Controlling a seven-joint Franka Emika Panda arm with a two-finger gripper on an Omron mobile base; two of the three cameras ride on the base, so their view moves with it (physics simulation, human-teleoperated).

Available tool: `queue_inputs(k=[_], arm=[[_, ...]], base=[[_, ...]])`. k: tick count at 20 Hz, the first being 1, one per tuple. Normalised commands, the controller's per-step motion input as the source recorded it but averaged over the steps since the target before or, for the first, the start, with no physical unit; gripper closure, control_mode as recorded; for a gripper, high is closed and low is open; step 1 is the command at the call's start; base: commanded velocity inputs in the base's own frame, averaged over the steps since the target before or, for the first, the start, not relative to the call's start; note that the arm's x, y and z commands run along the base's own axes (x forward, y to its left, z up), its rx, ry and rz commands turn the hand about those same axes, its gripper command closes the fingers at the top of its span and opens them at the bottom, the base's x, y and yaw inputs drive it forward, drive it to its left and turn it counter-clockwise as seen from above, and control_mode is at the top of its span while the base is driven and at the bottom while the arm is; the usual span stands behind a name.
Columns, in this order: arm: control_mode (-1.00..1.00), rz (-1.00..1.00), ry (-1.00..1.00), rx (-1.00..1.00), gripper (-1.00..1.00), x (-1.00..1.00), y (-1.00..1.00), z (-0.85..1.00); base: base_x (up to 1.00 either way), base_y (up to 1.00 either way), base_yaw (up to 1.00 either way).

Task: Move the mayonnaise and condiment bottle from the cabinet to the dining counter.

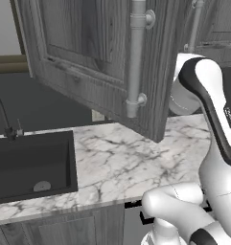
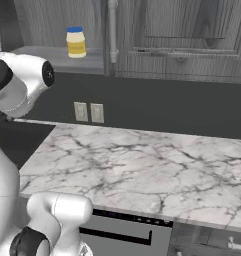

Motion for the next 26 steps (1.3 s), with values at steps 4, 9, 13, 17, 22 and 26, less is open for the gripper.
queue_inputs(k=[4, 9, 13, 17, 22, 26], arm=[[-1.0, 0.0, 0.0, -0.15, -1.0, 0.0, 0.94, -0.12], [-1.0, -0.01, 0.0, -0.22, -1.0, 0.08, 0.84, -0.03], [-1.0, -0.09, 0.0, -0.24, -1.0, 0.21, 0.68, 0.0], [-1.0, -0.1, 0.0, -0.23, -1.0, 0.13, 0.53, 0.0], [-1.0, -0.08, -0.04, -0.17, -1.0, -0.23, -0.07, -0.1], [-1.0, -0.01, -0.15, -0.12, -1.0, -0.46, -0.52, -0.06]], base=[[0.0, 0.0, 0.0], [0.0, 0.0, 0.0], [0.0, 0.0, 0.0], [0.0, 0.0, 0.0], [0.0, 0.0, 0.0], [0.0, 0.0, 0.0]])
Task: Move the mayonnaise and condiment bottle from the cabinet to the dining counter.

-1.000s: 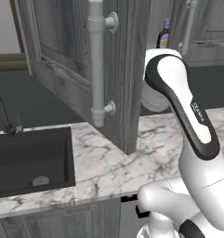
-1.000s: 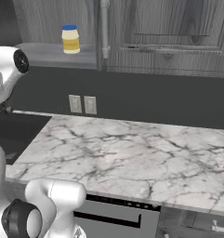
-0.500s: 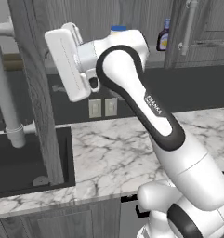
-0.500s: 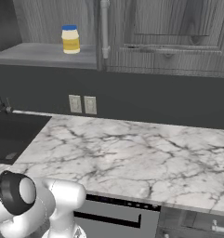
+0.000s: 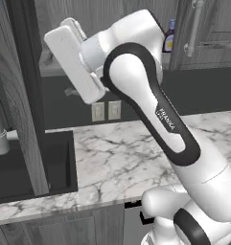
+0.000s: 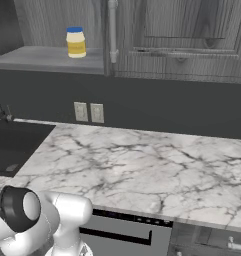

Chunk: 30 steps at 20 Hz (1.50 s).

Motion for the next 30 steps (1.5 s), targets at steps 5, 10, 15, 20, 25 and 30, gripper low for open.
queue_inputs(k=[5, 10, 15, 20, 25, 30], arm=[[-1.0, 0.0, -0.22, -0.13, -1.0, -0.51, -0.66, -0.02], [-1.0, 0.0, -0.23, -0.17, -1.0, -0.42, -0.78, 0.0], [-1.0, 0.02, -0.3, -0.22, -1.0, -0.31, -0.85, 0.0], [-1.0, 0.04, -0.21, -0.21, -1.0, -0.31, -0.79, 0.05], [-1.0, 0.04, -0.23, -0.21, -1.0, -0.34, -0.74, 0.02], [-1.0, 0.02, -0.24, -0.19, -1.0, -0.25, -0.68, 0.08]], base=[[0.0, 0.0, 0.0], [0.0, 0.0, 0.0], [0.0, 0.0, 0.0], [0.0, 0.0, 0.0], [0.0, 0.0, 0.0], [0.0, 0.0, 0.0]])
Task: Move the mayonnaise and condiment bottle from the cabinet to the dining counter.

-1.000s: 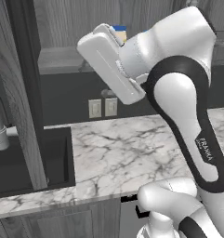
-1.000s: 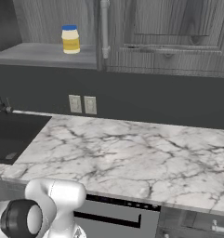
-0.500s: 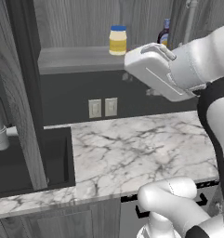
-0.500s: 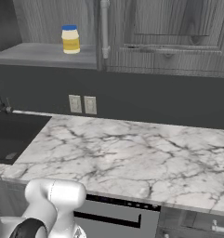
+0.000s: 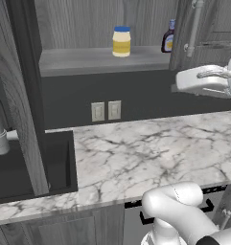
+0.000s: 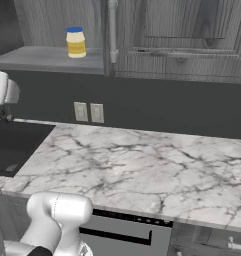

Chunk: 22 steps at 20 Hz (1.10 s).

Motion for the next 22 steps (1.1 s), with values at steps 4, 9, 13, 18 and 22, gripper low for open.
queue_inputs(k=[4, 9, 13, 18, 22], arm=[[-1.0, 0.0, -0.18, -0.18, -1.0, -0.17, -0.62, 0.12], [-1.0, 0.0, -0.17, -0.14, -1.0, -0.12, -0.63, 0.15], [-1.0, -0.04, 0.0, -0.02, -1.0, 0.01, -0.61, 0.29], [-1.0, -0.14, 0.0, 0.0, -1.0, 0.23, -0.54, 0.28], [-1.0, -0.13, 0.0, 0.0, -1.0, 0.54, -0.38, 0.21]], base=[[0.0, 0.0, 0.0], [0.0, 0.0, 0.0], [0.0, 0.0, 0.0], [0.0, 0.0, 0.0], [0.0, 0.0, 0.0]])
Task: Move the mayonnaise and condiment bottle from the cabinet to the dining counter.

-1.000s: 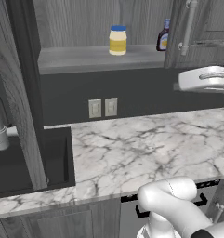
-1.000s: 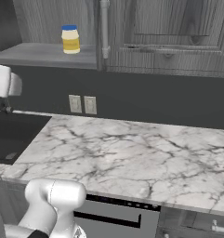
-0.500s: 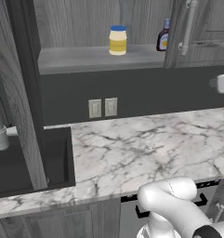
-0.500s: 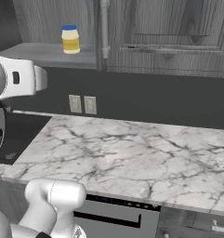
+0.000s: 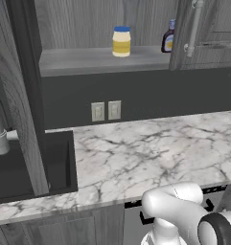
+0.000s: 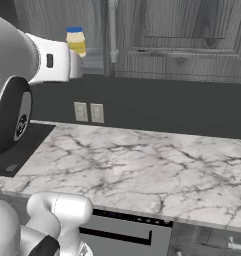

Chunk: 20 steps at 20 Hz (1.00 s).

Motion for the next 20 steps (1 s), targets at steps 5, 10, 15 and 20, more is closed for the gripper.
queue_inputs(k=[5, 10, 15, 20], arm=[[-1.0, -0.07, 0.0, 0.0, -1.0, 0.76, -0.24, 0.03], [-1.0, -0.02, 0.0, 0.03, -1.0, 0.78, -0.16, 0.0], [-1.0, 0.0, 0.0, 0.01, -1.0, 0.61, -0.01, -0.01], [-1.0, 0.0, -0.04, 0.0, -1.0, 0.63, -0.01, -0.02]], base=[[0.0, 0.0, 0.0], [0.0, 0.0, 0.0], [0.0, 0.0, 0.0], [0.0, 0.0, 0.0]])
